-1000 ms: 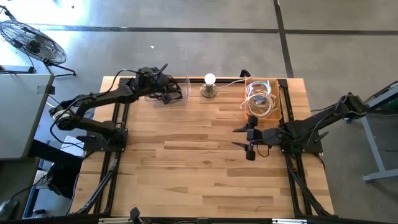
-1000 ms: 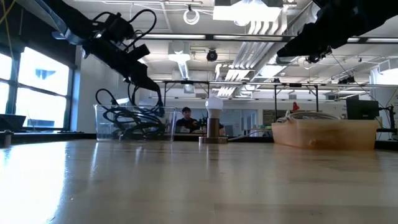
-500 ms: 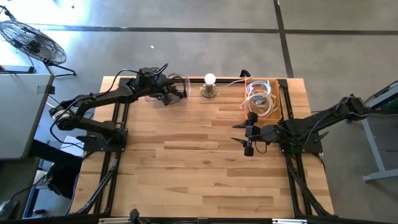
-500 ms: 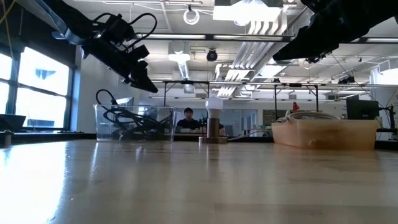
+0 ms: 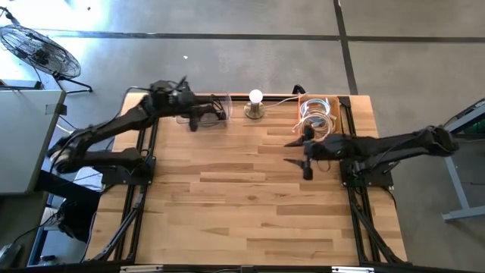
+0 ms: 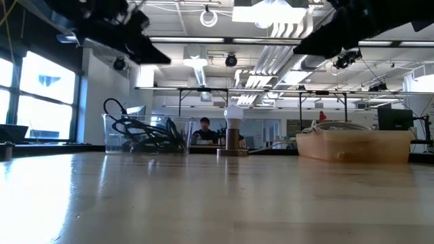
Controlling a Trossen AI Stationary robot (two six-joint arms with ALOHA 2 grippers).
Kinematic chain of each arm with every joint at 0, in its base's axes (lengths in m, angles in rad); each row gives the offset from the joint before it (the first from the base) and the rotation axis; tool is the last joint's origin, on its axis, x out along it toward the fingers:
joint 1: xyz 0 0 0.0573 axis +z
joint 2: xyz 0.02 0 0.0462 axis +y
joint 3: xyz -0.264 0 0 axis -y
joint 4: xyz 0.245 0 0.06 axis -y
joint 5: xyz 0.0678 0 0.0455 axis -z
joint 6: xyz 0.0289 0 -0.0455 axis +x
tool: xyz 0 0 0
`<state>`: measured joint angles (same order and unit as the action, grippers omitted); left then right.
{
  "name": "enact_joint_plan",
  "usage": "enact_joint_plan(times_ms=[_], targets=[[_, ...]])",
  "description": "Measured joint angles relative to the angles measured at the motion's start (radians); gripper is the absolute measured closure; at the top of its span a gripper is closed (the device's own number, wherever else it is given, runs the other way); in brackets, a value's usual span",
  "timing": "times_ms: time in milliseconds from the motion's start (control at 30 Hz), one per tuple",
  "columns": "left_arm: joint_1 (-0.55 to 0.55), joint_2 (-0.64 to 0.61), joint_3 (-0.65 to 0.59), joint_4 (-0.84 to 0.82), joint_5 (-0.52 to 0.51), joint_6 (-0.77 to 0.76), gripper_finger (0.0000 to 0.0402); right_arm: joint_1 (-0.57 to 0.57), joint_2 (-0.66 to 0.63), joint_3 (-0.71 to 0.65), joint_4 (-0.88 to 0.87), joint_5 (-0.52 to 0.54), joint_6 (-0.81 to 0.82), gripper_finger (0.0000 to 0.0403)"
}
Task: Pick & Place USB Port
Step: Return to Home Position
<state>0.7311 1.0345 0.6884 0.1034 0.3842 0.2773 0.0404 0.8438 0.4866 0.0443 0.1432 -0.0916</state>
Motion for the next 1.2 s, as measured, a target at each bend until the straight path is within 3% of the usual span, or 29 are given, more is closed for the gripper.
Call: enact_joint_plan(times_ms=[100,200,433,667,800,967,1200], targets=[[-0.013,-0.143,0.000,-0.078,-0.001,0.048,0.0311,-0.070,-0.112,0.000,-0.032,-0.111,-0.005,0.0179],[-0.051,-0.294,0.000,-0.197,-0.075,0.103,0.0311,-0.125,-0.226,-0.001,-0.083,-0.190,-0.004,0.0179],[-0.149,-0.610,-0.003,-0.438,-0.262,0.140,0.0311,-0.202,-0.480,-0.134,-0.107,-0.203,0.052,0.0178],[-0.206,-0.860,-0.081,-0.529,-0.282,0.145,0.0311,-0.229,-0.633,-0.320,0.043,-0.204,0.112,0.0178],[-0.209,-0.979,-0.164,-0.526,-0.235,0.138,0.0311,-0.231,-0.656,-0.390,0.113,-0.204,0.122,0.0178],[-0.209,-1.027,-0.273,-0.520,-0.147,0.133,0.0311,-0.231,-0.654,-0.443,0.143,-0.203,0.136,0.0178],[-0.208,-1.027,-0.413,-0.371,-0.130,0.103,0.0311,-0.231,-0.653,-0.477,0.188,-0.179,0.131,0.0178]])
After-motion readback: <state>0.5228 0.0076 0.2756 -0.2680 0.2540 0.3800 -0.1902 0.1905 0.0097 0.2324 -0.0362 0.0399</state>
